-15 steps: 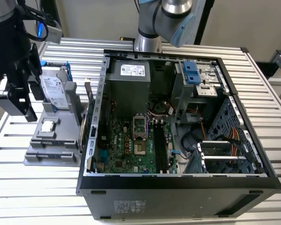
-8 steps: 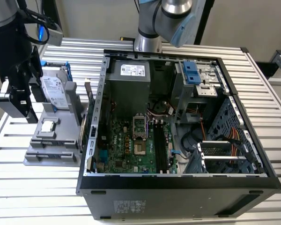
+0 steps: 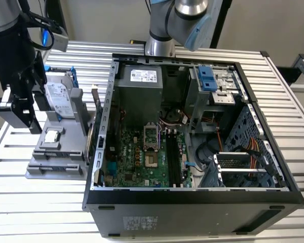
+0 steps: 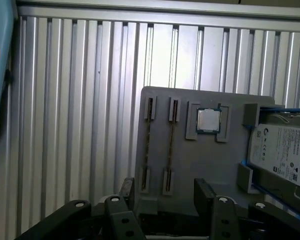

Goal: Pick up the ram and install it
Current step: 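Pick up the ram and move it above insertion slot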

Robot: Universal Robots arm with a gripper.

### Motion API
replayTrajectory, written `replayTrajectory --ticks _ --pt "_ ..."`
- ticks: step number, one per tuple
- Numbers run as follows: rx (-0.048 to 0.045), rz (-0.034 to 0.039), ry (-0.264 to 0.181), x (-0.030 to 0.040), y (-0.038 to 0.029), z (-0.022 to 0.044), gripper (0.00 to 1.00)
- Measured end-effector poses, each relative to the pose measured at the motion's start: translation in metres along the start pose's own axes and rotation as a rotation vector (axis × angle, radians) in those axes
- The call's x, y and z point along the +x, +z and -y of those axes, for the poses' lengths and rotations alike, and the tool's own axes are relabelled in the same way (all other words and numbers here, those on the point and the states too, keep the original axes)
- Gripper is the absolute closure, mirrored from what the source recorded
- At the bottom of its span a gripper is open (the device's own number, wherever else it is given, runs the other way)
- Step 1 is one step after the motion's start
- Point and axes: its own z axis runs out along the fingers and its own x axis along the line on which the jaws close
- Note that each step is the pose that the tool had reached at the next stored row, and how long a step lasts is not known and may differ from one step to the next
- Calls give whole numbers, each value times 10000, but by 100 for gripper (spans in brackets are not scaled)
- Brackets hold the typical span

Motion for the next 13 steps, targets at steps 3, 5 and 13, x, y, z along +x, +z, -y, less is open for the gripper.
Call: replayTrajectory --ticks 3,5,13 --pt "-1 -8 -1 -2 18 1 0" --pt "1 -7 -1 -4 36 0 0" --pt "0 -8 4 -7 96 2 0"
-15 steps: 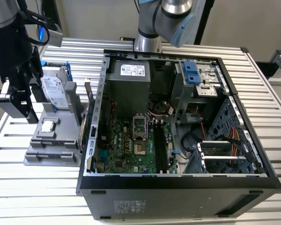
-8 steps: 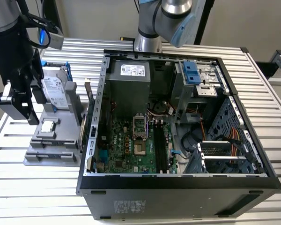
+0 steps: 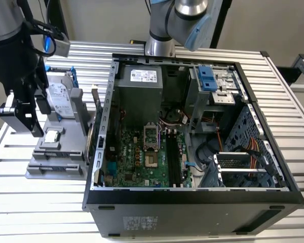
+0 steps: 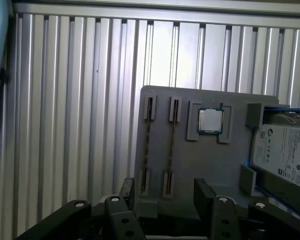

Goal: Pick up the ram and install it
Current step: 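Pick up the ram and move it above insertion slot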

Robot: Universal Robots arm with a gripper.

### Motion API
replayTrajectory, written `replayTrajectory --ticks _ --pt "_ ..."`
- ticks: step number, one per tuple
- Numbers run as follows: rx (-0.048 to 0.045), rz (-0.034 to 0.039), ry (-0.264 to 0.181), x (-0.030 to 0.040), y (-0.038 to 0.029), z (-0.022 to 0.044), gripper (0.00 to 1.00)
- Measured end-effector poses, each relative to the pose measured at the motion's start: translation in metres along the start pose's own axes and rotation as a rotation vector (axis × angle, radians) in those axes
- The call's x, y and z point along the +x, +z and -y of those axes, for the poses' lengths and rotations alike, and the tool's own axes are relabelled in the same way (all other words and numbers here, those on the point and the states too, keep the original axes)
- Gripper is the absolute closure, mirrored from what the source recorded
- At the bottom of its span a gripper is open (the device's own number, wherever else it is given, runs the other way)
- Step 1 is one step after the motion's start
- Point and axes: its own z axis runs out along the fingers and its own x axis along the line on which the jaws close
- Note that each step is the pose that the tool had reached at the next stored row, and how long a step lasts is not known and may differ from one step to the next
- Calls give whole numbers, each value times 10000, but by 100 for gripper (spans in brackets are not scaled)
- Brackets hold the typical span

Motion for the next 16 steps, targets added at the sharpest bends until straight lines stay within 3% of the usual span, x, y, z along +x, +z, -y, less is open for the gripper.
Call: replayTrajectory --ticks 16 --pt "-9 -20 4 -2 44 1 0"
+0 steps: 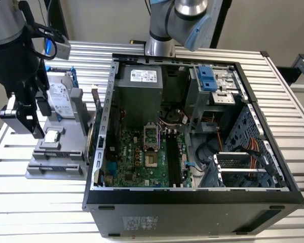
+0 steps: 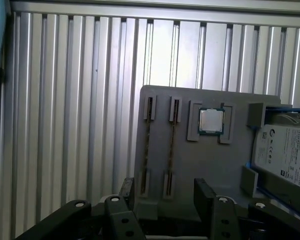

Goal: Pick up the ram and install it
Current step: 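Pick up the ram and move it above insertion slot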

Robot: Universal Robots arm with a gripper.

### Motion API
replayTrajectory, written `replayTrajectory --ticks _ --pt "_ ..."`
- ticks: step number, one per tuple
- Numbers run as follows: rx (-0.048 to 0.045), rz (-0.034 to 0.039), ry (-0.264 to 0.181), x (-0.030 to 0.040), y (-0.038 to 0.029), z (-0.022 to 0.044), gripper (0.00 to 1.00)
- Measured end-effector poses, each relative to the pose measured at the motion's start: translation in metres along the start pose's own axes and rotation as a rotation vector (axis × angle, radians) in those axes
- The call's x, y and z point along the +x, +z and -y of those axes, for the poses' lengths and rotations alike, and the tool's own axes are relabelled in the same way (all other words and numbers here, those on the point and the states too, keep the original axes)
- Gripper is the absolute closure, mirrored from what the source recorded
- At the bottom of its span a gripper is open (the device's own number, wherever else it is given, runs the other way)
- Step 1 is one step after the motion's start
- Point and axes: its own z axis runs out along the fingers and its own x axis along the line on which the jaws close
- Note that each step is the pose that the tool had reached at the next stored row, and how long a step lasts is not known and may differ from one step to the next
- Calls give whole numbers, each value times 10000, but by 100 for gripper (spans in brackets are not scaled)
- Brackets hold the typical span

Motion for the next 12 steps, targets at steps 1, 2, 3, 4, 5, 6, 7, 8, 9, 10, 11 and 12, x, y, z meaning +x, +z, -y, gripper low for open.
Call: replayTrajectory --ticks 1,2,3,4,5,6,7,8,9,10,11,12 --pt "-3 -11 0 -1 7 0 0" --pt "-4 -17 0 -2 16 1 0" --pt "-4 -20 0 -2 21 1 0" --pt "-6 -29 1 -4 32 1 0" --pt "-7 -36 2 -5 48 1 0" --pt "-9 -44 3 -5 61 1 0" --pt "-11 -45 3 -5 66 2 0" --pt "-10 -46 4 -5 70 2 0" --pt "-9 -45 4 -5 76 1 0" --pt "-10 -45 6 -6 84 1 0" --pt "-12 -46 6 -6 93 2 0" --pt "-15 -45 8 -6 101 2 0"
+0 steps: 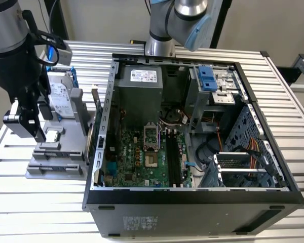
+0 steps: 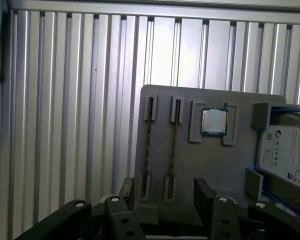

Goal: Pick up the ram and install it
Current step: 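Pick up the ram and move it above insertion slot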

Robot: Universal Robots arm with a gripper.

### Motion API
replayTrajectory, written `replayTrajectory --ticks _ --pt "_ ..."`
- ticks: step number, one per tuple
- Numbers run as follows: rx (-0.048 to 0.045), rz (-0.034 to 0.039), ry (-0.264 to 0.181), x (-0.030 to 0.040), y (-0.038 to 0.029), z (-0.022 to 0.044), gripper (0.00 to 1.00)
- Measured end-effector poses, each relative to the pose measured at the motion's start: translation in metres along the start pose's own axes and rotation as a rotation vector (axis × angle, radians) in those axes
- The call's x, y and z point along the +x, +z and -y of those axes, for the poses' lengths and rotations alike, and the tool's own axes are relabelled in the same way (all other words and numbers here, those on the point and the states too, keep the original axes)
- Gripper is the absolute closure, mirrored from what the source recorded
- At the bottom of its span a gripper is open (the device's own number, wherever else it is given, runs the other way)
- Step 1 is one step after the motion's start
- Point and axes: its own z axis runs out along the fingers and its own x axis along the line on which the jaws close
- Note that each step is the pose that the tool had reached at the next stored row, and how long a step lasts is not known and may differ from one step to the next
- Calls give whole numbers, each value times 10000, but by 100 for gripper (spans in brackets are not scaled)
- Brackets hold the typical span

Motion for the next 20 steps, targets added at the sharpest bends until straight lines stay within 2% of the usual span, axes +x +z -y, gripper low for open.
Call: replayTrajectory --ticks 20 --pt "-45 3 68 33 124 14 0"
